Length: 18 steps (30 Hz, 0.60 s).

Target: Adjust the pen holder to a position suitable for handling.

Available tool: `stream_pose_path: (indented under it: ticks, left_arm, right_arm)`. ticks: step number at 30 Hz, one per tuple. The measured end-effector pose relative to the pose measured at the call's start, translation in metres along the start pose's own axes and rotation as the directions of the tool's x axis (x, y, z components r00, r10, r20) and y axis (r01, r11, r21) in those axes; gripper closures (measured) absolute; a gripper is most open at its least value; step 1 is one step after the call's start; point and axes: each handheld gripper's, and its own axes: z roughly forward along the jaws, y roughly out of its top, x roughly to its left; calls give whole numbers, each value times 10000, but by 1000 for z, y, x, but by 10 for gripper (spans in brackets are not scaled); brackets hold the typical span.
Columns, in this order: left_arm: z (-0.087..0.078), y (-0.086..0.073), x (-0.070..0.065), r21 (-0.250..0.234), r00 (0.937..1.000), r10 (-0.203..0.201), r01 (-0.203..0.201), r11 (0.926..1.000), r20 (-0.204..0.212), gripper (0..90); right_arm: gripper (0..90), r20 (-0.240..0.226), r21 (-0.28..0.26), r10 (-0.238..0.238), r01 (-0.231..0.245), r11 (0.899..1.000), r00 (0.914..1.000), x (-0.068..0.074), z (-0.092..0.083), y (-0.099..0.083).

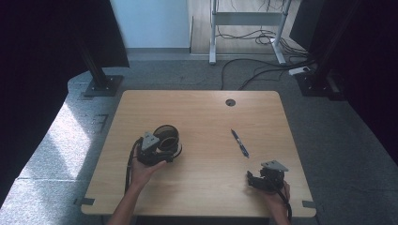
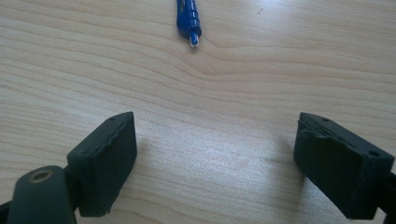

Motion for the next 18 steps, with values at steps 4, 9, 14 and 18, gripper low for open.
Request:
stream_pose_path:
  ticks: [4,9,14,18]
  left_arm:
    - [2,3,-5,-21,9999,62,-62,10000,89,107]
    - [6,5,-11,25,9997,167,-168,9999,185,106]
    - [10,8,-18,66,9992,261,-263,9996,295,107]
    - [15,8,-24,116,9988,315,-320,9994,378,106]
  right_arm:
    - [127,-5,2,1,-1,10000,10000,0,0,0]
    - [128,-4,4,7,-7,10000,10000,0,0,0]
    - [127,-5,7,7,-7,10000,10000,0,0,0]
    - [127,-5,4,-1,1,10000,10000,0,0,0]
